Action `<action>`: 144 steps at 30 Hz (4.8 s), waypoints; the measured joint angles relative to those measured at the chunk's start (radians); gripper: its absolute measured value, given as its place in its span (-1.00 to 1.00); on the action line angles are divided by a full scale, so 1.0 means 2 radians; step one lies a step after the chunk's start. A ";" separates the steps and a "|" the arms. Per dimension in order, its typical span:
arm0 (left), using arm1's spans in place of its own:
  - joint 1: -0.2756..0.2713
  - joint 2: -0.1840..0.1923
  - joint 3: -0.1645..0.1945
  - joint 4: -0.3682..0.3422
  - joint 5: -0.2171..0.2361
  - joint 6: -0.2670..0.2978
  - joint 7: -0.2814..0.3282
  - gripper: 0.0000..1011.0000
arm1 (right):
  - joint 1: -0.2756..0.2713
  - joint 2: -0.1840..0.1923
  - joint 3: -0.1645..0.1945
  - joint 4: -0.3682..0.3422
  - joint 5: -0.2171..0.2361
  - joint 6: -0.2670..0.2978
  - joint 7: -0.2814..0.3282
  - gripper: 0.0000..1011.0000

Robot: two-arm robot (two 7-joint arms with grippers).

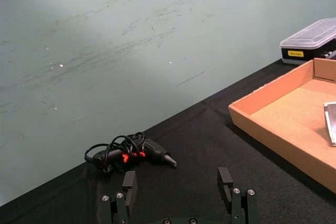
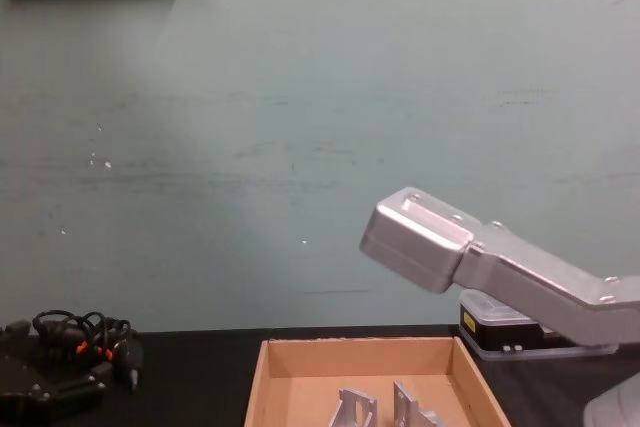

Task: Use one hand to pick up the angle iron from the table and place it into the box.

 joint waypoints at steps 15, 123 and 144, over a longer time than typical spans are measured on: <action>0.000 0.000 0.000 0.000 0.000 0.000 0.000 1.00 | 0.005 -0.028 0.000 0.031 -0.013 0.001 0.004 0.99; 0.000 0.000 0.000 0.000 0.000 0.000 0.000 1.00 | 0.205 -0.157 0.071 0.371 -0.063 -0.101 -0.052 -0.11; 0.000 0.000 0.000 0.000 0.000 0.000 0.000 1.00 | 0.229 -0.182 0.072 0.446 -0.074 -0.119 -0.038 -0.11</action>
